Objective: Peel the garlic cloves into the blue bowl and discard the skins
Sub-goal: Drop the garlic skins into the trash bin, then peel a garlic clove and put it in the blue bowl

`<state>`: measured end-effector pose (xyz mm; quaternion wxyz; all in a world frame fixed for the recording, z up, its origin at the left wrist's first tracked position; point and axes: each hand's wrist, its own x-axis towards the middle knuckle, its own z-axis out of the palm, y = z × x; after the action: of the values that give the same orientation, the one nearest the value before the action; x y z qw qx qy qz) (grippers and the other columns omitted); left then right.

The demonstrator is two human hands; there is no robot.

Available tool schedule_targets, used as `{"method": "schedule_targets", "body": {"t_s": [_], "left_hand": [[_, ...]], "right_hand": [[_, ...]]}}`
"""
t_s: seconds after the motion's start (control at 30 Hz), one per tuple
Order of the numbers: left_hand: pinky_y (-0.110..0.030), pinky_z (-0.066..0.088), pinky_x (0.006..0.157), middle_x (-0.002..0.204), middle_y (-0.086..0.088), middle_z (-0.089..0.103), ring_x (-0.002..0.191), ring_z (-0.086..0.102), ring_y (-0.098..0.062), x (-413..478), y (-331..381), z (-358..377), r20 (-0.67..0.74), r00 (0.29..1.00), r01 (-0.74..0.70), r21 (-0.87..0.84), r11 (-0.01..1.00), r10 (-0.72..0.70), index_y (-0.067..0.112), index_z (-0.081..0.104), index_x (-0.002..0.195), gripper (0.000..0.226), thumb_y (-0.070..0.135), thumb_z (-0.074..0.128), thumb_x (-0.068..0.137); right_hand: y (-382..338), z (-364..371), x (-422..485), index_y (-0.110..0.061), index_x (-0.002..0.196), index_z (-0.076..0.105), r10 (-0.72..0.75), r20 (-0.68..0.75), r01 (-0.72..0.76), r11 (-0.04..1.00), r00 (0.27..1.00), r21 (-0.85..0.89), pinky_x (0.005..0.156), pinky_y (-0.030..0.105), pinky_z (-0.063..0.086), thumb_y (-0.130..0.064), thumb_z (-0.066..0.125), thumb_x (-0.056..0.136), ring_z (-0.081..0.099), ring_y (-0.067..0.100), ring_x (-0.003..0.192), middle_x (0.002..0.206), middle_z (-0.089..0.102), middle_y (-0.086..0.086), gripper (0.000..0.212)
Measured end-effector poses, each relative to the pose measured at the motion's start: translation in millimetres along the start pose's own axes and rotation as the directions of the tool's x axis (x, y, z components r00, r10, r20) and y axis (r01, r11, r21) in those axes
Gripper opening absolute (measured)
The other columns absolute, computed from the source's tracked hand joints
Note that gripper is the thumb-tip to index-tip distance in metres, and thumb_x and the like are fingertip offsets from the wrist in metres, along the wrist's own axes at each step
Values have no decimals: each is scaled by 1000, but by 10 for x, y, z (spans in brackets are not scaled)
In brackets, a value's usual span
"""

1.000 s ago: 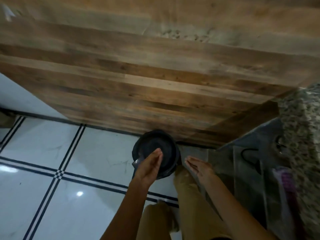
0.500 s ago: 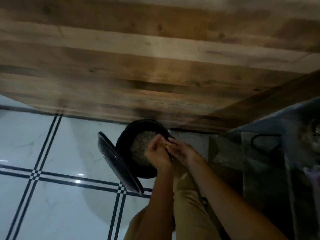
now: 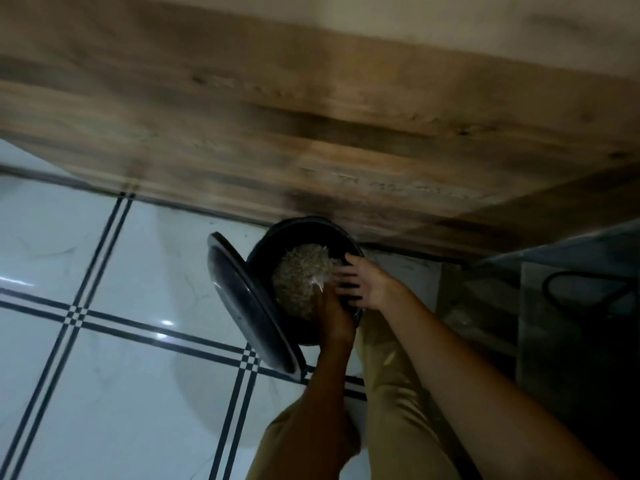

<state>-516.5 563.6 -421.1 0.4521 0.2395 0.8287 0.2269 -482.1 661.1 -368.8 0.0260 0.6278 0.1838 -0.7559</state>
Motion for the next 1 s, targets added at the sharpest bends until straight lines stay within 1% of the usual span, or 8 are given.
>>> {"method": "schedule_targets", "body": {"t_s": [0.1, 0.2, 0.27, 0.4, 0.5, 0.7, 0.9, 1.0], "left_hand": [[-23, 41, 88, 122, -11, 57, 108, 54, -19, -388, 416, -358, -39, 987, -159, -33, 987, 158, 5, 52, 126, 33, 4, 46, 94], [-16, 37, 67, 88, 2, 62, 80, 57, -14, -903, 925, -719, -58, 939, -338, 18, 941, 339, 10, 63, 94, 12, 12, 51, 94], [-10, 36, 58, 73, 6, 56, 69, 54, -12, -1226, 1308, -910, -15, 891, -454, 0, 891, 454, 18, 56, 77, 15, 14, 55, 92], [-18, 48, 70, 78, 6, 66, 74, 63, -5, -2022, 2071, -1026, 191, 678, -726, 23, 687, 710, 20, 62, 82, 15, 6, 62, 87], [-19, 49, 70, 77, 10, 68, 72, 63, 1, -2638, 2418, -821, 356, 525, -827, 0, 562, 773, 20, 67, 83, 12, 8, 65, 86], [-20, 52, 73, 79, 14, 66, 72, 63, 1, -4204, 2360, 73, 610, 223, -907, -157, 391, 760, 24, 67, 86, 27, -1, 58, 87], [-29, 53, 79, 89, -1, 69, 72, 62, 9, -6048, 1012, 864, 795, -32, -852, -338, 400, 605, 14, 70, 93, 27, -8, 55, 86], [-17, 49, 79, 96, -13, 72, 82, 63, -9, -6815, 187, 1048, 864, -130, -859, -344, 380, 487, 4, 72, 96, 17, -4, 62, 84]], "right_hand": [[48, -20, -567, -6, 126, 55, -239, -201, 247, 969, 950, 16, 93, 36, 35, -29, 43, 98, 50, 27, 119, 126, 58, 7, 38], [150, -60, -1377, 0, 120, 57, -362, -340, 424, 897, 868, 126, 69, 23, 44, -18, 49, 96, 59, 24, 99, 106, 63, 7, 31], [239, -155, -1956, 1, 115, 60, -491, -380, 557, 826, 784, 81, 61, 15, 42, -12, 49, 95, 60, 19, 87, 100, 63, 10, 26], [520, -493, -2982, -10, 98, 66, -638, -537, 765, 644, 552, 20, 75, 20, 44, -10, 51, 94, 59, 18, 93, 102, 66, 9, 15], [915, -844, -3691, -13, 99, 65, -657, -662, 860, 509, 360, -38, 85, 27, 48, -11, 53, 94, 62, 14, 95, 99, 67, 1, 14], [2414, -1587, -4683, -20, 102, 63, -286, -956, 902, 427, 65, -66, 86, 34, 50, -17, 54, 92, 63, 17, 94, 98, 68, 1, 14], [4677, -1604, -5422, -11, 104, 66, 71, -992, 849, 526, -101, -49, 84, 28, 48, -8, 54, 91, 60, 7, 87, 98, 68, 1, 19], [5848, -1336, -5617, -11, 107, 66, 233, -957, 776, 631, -175, 12, 86, 27, 45, -8, 54, 89, 62, 13, 95, 104, 69, 4, 22]]}}
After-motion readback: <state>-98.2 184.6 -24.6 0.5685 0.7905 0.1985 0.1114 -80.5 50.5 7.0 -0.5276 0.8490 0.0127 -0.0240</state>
